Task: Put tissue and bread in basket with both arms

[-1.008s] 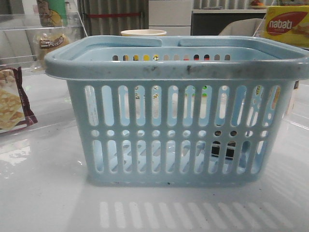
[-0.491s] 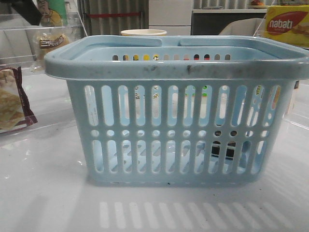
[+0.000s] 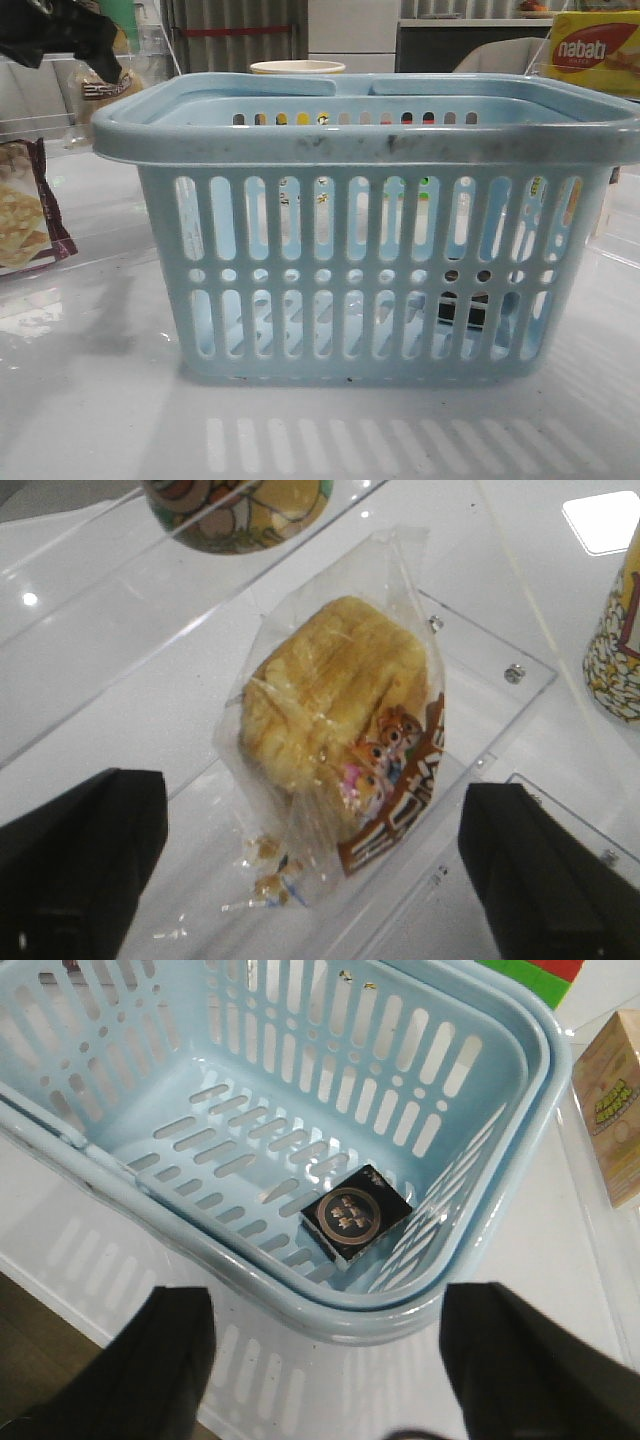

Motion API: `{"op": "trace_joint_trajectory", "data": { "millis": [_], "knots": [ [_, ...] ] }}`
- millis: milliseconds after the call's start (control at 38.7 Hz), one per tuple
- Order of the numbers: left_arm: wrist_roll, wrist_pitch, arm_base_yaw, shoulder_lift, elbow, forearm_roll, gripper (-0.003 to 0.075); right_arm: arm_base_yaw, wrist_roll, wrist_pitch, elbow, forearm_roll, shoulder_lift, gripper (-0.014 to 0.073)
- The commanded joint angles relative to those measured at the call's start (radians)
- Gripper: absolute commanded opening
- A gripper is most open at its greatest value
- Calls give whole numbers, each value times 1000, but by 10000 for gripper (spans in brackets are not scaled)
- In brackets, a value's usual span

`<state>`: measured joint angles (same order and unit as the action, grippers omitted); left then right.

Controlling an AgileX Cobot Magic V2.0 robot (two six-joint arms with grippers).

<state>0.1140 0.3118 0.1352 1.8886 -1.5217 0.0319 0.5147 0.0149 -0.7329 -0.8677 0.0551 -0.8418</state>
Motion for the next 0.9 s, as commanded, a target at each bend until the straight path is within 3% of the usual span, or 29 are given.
{"op": "trace_joint_trajectory", "data": {
  "millis": [0,233,594,879],
  "knots": [
    [-4,-116,-1,-7,-56,18,636,1,-7,63,-25,17,3,568],
    [-4,-210,-1,46,-56,36,616,1,-7,63,-25,17,3,568],
    [-4,-226,-1,54,-56,55,260,1,-7,63,-25,17,3,568],
    [-4,-187,8,-54,-56,53,91,1,-7,63,-25,17,3,568]
  ]
}}
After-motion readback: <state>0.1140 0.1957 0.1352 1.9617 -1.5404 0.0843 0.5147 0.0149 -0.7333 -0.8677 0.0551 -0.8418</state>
